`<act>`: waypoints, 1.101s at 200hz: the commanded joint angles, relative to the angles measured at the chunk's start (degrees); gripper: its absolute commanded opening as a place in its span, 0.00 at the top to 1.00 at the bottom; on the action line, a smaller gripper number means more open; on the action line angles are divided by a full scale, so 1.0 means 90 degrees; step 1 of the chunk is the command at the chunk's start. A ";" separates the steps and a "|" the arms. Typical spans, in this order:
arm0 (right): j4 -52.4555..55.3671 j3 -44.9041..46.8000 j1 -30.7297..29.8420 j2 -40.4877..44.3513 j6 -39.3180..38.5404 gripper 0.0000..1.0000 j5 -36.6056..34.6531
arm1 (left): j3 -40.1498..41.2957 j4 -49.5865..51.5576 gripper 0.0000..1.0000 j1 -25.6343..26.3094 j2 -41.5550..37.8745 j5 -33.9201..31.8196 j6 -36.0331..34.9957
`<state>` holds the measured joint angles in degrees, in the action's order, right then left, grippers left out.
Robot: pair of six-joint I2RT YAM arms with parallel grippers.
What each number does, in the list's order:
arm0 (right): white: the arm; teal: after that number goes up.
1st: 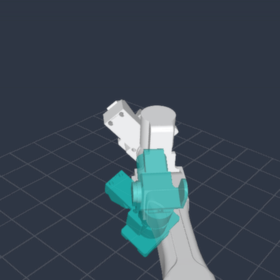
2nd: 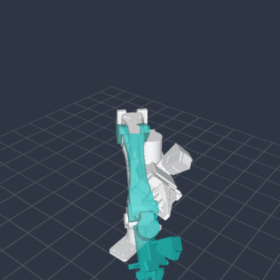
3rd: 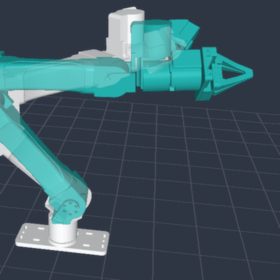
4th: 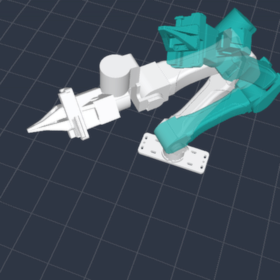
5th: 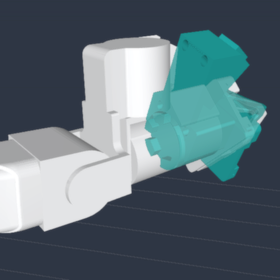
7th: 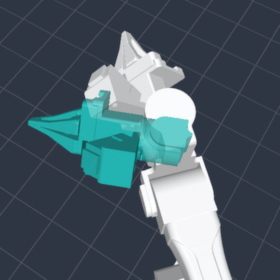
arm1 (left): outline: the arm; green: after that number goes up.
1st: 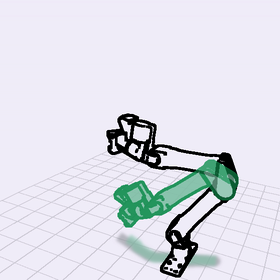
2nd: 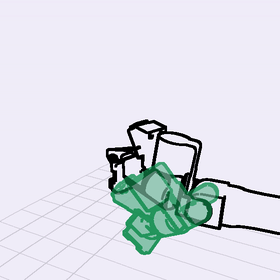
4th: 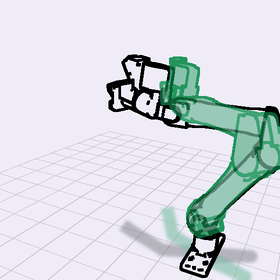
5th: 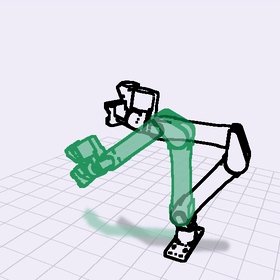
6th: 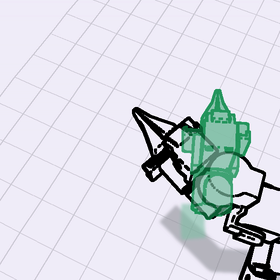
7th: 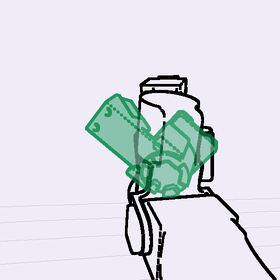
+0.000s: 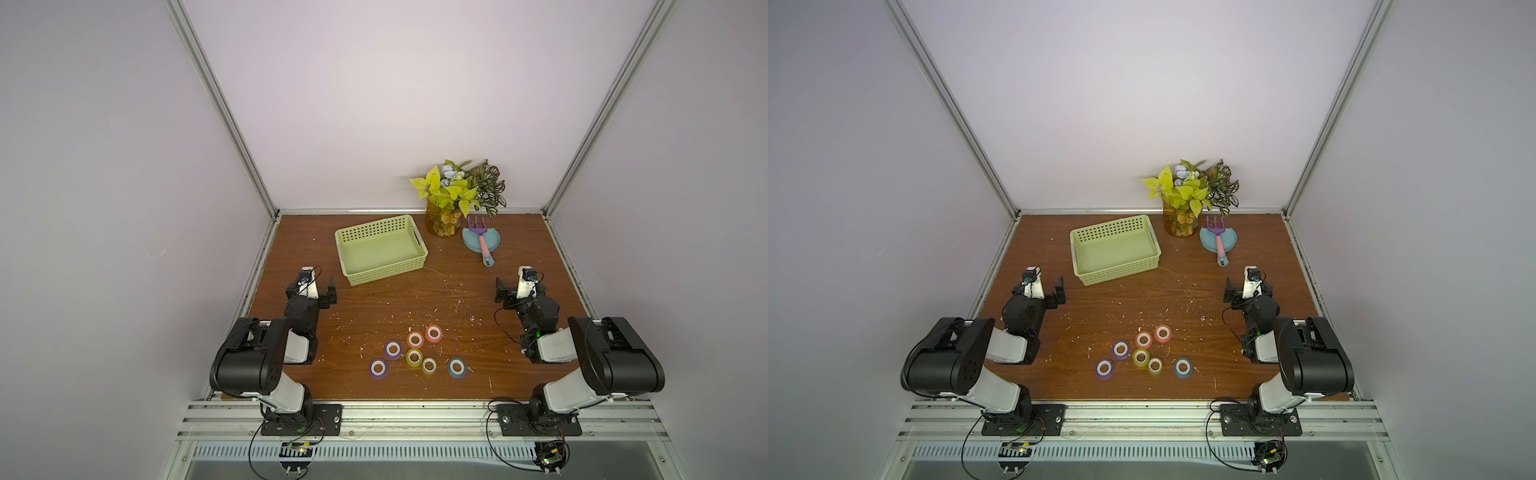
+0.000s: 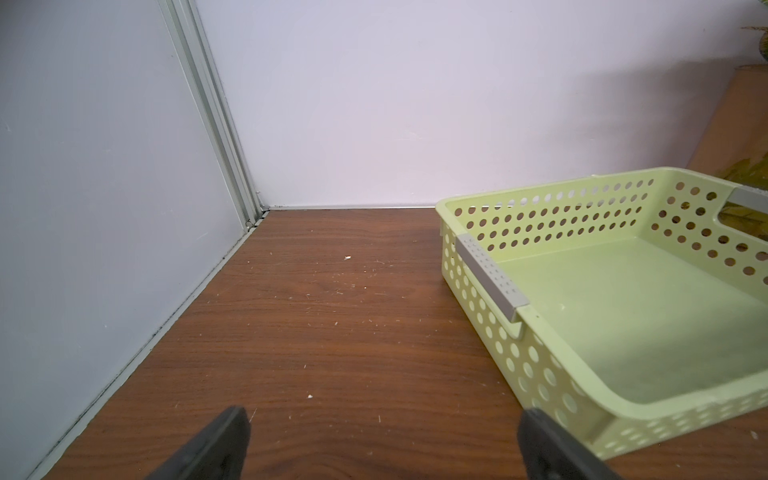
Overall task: Put the transparent tape into the storage box
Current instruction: Move the storage box to the center of the board.
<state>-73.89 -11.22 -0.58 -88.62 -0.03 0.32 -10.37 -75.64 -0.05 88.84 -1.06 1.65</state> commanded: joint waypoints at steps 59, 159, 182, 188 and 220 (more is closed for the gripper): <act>0.1230 -0.0334 0.0006 0.1398 0.0229 0.01 -0.0633 | 0.0405 -0.0064 0.01 -0.0033 -0.1179 -0.0463 0.0110; 0.5456 -0.1542 0.0006 0.3893 0.2172 0.01 0.0119 | -0.1767 0.6052 0.01 -0.0079 -0.3981 -0.1380 0.2527; 0.5977 -0.1707 -0.0015 0.4083 0.2293 0.01 0.0570 | -0.2267 0.6580 0.00 -0.0087 -0.3516 -0.0810 0.2594; 0.6111 -0.1778 -0.0019 0.4088 0.2296 0.01 0.0705 | -0.2381 0.6677 0.01 -0.0082 -0.3373 -0.0670 0.2639; 0.6842 -0.2146 -0.0143 0.3947 0.2274 0.01 0.1289 | -0.3144 0.7274 0.00 -0.0082 -0.2388 0.0047 0.2785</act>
<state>-18.41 -26.55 -0.84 -52.73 19.35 5.89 -33.95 -19.25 -0.08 62.06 -7.42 24.60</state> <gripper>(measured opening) 0.992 0.995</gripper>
